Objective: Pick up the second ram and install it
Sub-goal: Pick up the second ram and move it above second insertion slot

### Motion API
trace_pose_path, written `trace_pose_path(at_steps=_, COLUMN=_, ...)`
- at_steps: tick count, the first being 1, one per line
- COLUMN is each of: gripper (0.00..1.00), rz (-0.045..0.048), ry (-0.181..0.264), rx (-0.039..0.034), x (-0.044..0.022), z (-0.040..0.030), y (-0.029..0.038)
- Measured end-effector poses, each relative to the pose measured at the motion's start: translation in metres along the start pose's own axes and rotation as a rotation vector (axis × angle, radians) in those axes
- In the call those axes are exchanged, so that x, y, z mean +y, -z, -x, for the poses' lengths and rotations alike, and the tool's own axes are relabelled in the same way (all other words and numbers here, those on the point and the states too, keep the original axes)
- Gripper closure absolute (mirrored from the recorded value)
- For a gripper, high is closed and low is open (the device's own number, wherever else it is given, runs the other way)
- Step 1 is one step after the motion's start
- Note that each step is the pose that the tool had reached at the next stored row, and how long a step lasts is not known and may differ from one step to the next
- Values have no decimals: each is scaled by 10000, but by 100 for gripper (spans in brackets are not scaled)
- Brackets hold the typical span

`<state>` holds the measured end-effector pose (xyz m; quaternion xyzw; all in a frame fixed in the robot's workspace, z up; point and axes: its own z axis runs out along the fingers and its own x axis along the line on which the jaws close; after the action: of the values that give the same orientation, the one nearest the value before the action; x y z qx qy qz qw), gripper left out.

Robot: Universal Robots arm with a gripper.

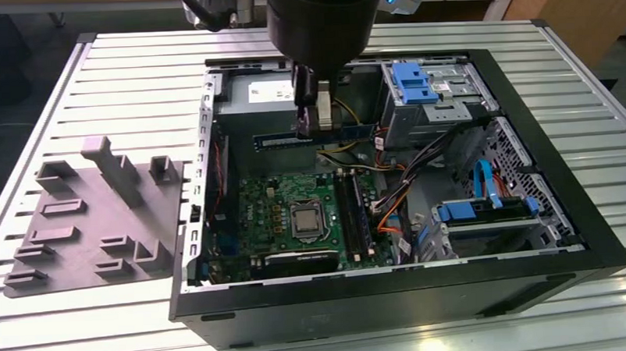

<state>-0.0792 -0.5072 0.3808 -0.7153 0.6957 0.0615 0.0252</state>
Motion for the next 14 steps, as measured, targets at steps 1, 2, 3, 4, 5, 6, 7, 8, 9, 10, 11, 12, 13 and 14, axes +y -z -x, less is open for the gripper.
trace_pose_path(at_steps=1, gripper=88, rz=0, ry=2, rx=-1, x=-1, z=0, y=0)
trace_pose_path(at_steps=2, gripper=88, rz=0, ry=1, rx=0, x=-1, z=0, y=0)
trace_pose_path(at_steps=3, gripper=88, rz=0, ry=1, rx=-1, x=-1, z=0, y=0)
trace_pose_path(at_steps=4, gripper=88, rz=0, ry=2, rx=-1, x=-1, z=0, y=0)
trace_pose_path(at_steps=5, gripper=88, rz=0, ry=1, rx=0, x=-1, z=0, y=-2)
trace_pose_path(at_steps=6, gripper=88, rz=-1, ry=2, rx=-2, x=-2, z=0, y=-6)
trace_pose_path(at_steps=7, gripper=88, rz=0, ry=2, rx=-1, x=-2, z=-1, y=-11)
trace_pose_path(at_steps=8, gripper=88, rz=0, ry=2, rx=0, x=-2, z=-2, y=-17)
trace_pose_path(at_steps=9, gripper=88, rz=0, ry=2, rx=-1, x=-3, z=-3, y=-25)
trace_pose_path(at_steps=10, gripper=88, rz=0, ry=2, rx=-1, x=-3, z=-4, y=-32)
trace_pose_path(at_steps=11, gripper=88, rz=0, ry=1, rx=-1, x=-3, z=-5, y=-39)
trace_pose_path(at_steps=12, gripper=88, rz=0, ry=2, rx=-1, x=-5, z=-6, y=-47)
trace_pose_path(at_steps=13, gripper=88, rz=0, ry=3, rx=0, x=-8, z=-7, y=-53)
trace_pose_path(at_steps=14, gripper=88, rz=1, ry=3, rx=0, x=-11, z=-8, y=-59)
